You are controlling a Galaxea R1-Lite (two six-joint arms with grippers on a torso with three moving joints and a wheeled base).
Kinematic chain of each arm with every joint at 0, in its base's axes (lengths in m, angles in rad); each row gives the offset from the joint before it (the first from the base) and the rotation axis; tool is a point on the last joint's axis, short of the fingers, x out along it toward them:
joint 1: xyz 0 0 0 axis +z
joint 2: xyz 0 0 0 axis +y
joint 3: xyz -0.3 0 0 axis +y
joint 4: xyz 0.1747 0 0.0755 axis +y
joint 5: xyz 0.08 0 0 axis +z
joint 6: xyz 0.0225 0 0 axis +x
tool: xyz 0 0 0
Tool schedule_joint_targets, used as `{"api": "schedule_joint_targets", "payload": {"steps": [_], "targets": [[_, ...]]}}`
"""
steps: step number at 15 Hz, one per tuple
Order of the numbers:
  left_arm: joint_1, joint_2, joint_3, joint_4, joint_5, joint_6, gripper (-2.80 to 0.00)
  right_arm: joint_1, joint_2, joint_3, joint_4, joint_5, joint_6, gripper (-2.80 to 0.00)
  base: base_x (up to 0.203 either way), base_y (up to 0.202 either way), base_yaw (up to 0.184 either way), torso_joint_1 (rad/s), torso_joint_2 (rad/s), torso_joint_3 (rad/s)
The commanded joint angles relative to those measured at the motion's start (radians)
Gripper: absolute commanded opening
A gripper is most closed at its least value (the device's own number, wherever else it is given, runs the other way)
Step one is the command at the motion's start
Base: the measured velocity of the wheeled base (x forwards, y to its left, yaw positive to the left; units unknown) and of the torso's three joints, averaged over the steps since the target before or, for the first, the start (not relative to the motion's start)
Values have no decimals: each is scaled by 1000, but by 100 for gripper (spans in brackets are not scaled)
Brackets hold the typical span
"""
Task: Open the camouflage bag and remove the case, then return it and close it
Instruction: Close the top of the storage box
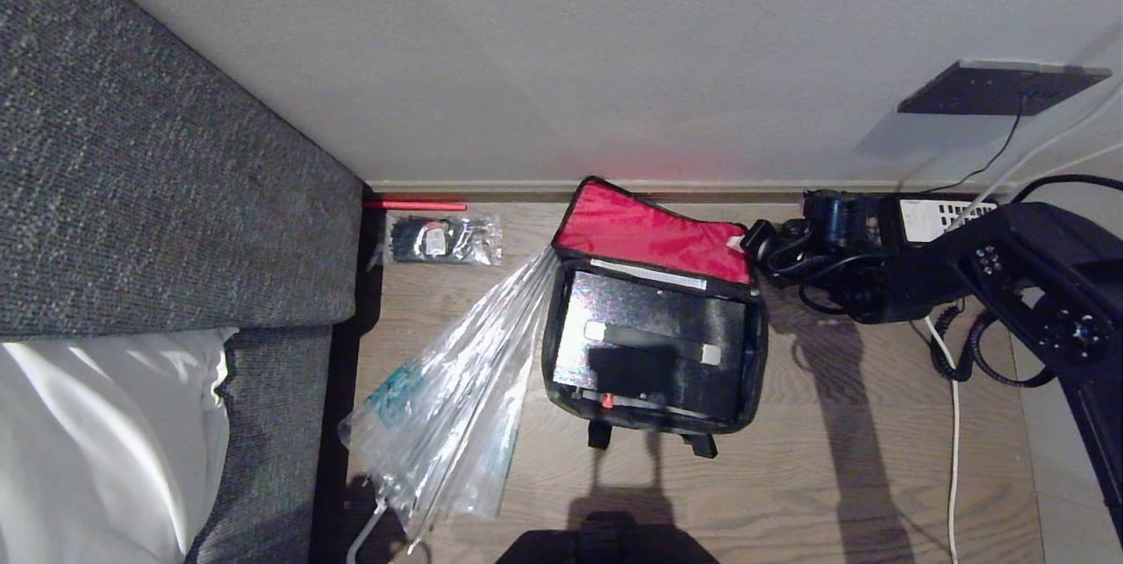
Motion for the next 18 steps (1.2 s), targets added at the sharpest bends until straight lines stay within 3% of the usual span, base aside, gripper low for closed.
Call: {"api": "schedule_joint_targets", "payload": {"steps": [1, 7, 10, 14, 18], "targets": [[0, -2, 0, 0, 0, 0, -280, -5, -79, 63, -8, 3, -23, -280, 0, 0, 0, 0, 0, 0], [0, -1, 0, 0, 0, 0, -280, -11, -225, 286, -121, 70, -155, -280, 0, 0, 0, 0, 0, 0], [0, 0, 0, 0, 0, 0, -280, -9, -258, 356, -168, 126, -200, -280, 0, 0, 0, 0, 0, 0], [0, 0, 0, 0, 0, 0, -280, -10, -287, 456, -195, 204, -323, -280, 0, 0, 0, 0, 0, 0], [0, 0, 0, 0, 0, 0, -280, -9, -304, 489, -200, 231, -368, -280, 0, 0, 0, 0, 0, 0]]}}
